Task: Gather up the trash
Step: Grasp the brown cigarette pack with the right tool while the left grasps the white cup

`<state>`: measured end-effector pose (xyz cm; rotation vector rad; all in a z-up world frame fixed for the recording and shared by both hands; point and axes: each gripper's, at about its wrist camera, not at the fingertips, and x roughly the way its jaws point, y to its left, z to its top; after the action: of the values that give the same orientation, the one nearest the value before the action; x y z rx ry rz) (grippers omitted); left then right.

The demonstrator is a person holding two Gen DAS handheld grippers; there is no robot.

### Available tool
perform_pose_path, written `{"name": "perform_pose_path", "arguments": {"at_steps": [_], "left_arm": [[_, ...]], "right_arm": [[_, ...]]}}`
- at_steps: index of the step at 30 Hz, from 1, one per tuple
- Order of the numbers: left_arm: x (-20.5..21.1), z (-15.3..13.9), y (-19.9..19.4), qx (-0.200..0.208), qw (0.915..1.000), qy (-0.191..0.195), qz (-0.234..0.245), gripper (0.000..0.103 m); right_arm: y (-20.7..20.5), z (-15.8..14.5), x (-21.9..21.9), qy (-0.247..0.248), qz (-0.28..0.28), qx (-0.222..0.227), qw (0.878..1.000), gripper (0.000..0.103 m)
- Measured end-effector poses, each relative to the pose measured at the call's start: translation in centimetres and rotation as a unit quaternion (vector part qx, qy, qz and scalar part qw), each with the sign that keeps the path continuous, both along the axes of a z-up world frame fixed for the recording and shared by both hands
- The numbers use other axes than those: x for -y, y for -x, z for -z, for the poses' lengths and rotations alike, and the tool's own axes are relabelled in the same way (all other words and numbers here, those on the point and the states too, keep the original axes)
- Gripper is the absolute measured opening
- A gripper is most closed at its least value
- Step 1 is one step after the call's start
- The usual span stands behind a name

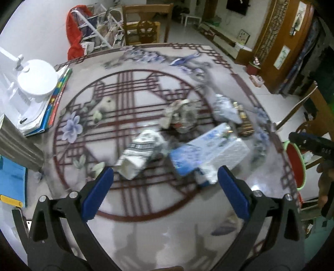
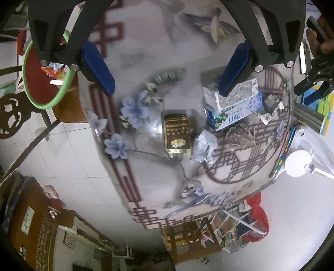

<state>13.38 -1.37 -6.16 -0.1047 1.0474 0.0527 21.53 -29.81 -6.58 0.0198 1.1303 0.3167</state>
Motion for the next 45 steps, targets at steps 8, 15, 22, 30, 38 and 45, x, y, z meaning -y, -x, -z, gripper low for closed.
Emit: {"name": "perform_pose_path", "arguments": {"at_steps": [8,15,22,30,38,45], "left_arm": [[-3.3,2.6,-2.0,-0.023,0.9997,-0.001,0.007,0.098],[-4.4,5.4,-4.4,-0.046,0.9987,-0.003,0.021,0.097],[-5.3,7.6,-6.0,-0.073,0.9967,-0.009,0.032,0.096],[-5.7,9.2,-6.9,-0.091,0.9950,-0.006,0.040,0.072],[-5.1,9.5,-7.0,-0.090,0.9946,0.002,0.051,0.048],[-5.3,8.8,-6.4,-0.085,0.9957,0.002,0.036,0.047]], "right_arm": [[-2.4,2.6,-2.9,0.029,-0.015,-0.016,0.999,0.096],[-4.9,5.6,-4.4,0.050,-0.025,-0.033,0.998,0.096],[-7.0,7.8,-5.0,0.053,-0.023,-0.048,0.997,0.096],[-8.5,9.4,-6.6,0.058,-0.042,-0.055,0.996,0.091],[-8.8,10.0,-7.2,0.059,-0.053,-0.065,0.995,0.048],[-8.5,9.6,-6.7,0.050,-0.053,-0.068,0.995,0.047]]}}
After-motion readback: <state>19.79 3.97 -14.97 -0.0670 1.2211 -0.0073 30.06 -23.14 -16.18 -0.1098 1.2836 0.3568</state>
